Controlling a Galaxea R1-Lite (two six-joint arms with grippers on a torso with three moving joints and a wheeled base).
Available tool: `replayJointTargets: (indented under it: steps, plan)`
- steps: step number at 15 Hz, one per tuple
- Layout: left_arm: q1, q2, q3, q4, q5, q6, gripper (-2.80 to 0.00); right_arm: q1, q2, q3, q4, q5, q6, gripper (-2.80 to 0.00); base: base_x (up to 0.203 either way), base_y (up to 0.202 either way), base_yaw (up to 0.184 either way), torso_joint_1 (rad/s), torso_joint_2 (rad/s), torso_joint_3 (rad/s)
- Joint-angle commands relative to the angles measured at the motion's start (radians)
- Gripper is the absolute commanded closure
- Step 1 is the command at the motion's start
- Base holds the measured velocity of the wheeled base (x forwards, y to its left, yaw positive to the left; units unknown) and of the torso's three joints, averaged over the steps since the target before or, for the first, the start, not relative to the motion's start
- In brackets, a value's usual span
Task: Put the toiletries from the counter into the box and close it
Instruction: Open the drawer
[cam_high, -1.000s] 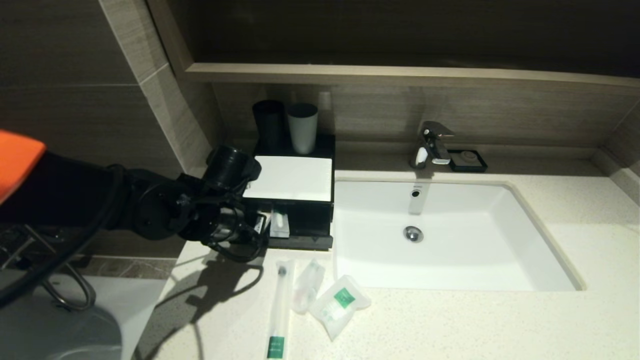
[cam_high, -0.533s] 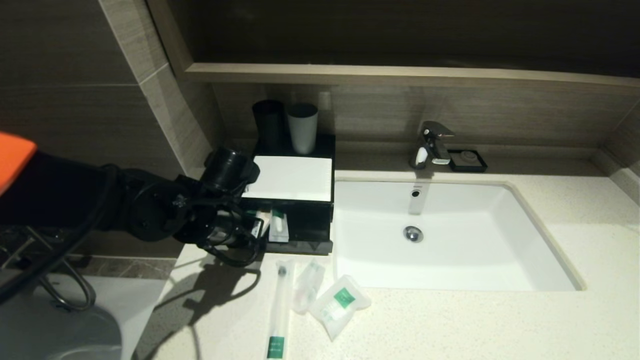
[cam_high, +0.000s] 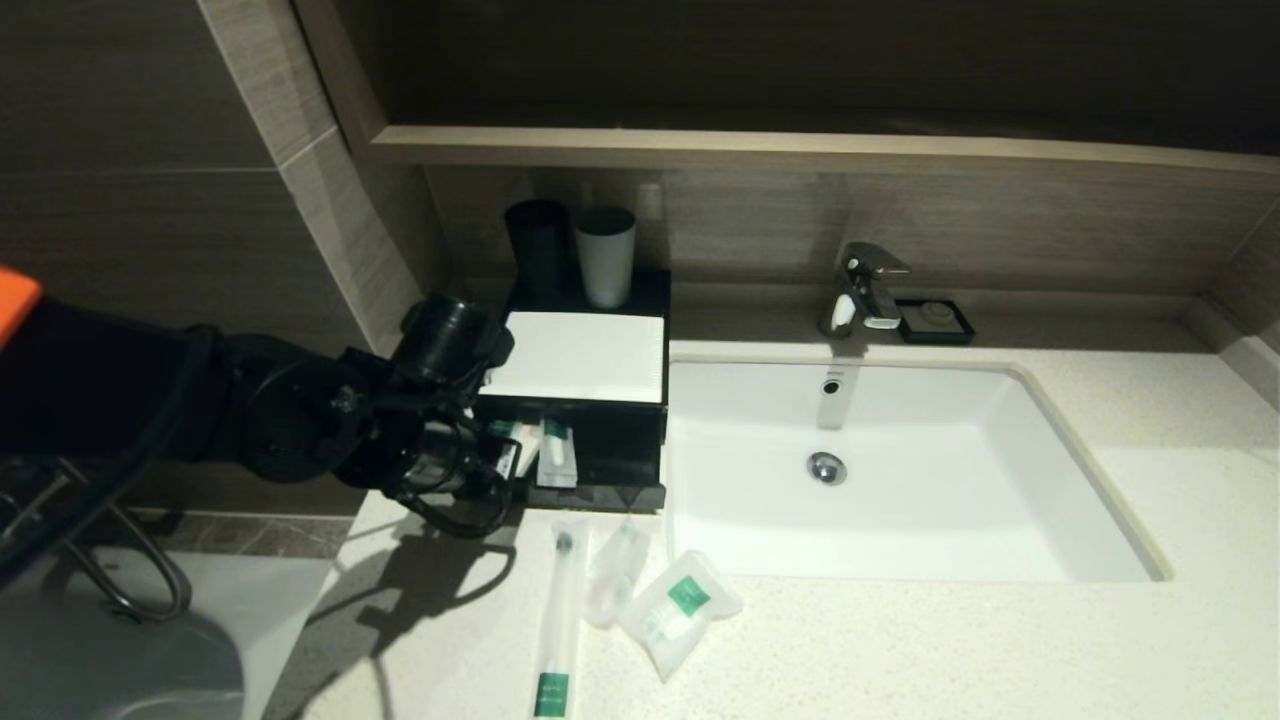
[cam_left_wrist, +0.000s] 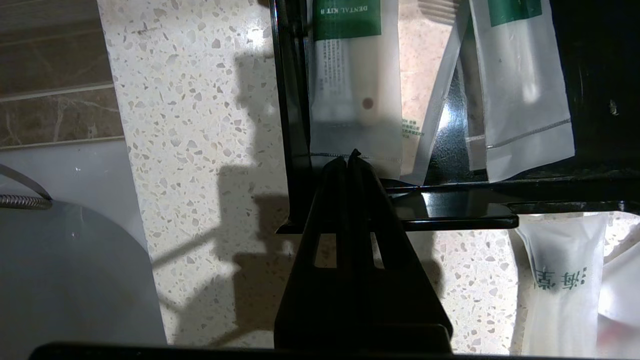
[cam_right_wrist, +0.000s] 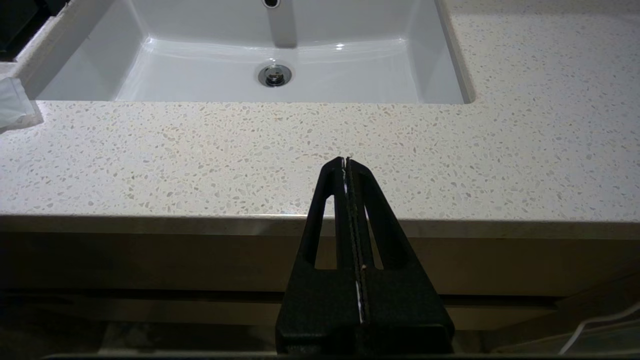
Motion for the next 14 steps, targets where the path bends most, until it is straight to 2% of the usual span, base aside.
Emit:
replayJointTargets:
  steps: [1, 14]
  plan:
    - [-0.001, -0.004, 0.002, 0.005, 0.002, -0.002, 0.00, 0.000, 0.001, 0.000, 0.000, 0.000, 0.000, 0.00, 0.000, 0.000, 0.000, 0.000, 0.00, 0.000]
    - [-0.006, -0.047, 0.036, 0.036, -0.012, -0.001, 0.00, 0.000, 0.001, 0.000, 0.000, 0.000, 0.000, 0.00, 0.000, 0.000, 0.000, 0.000, 0.00, 0.000]
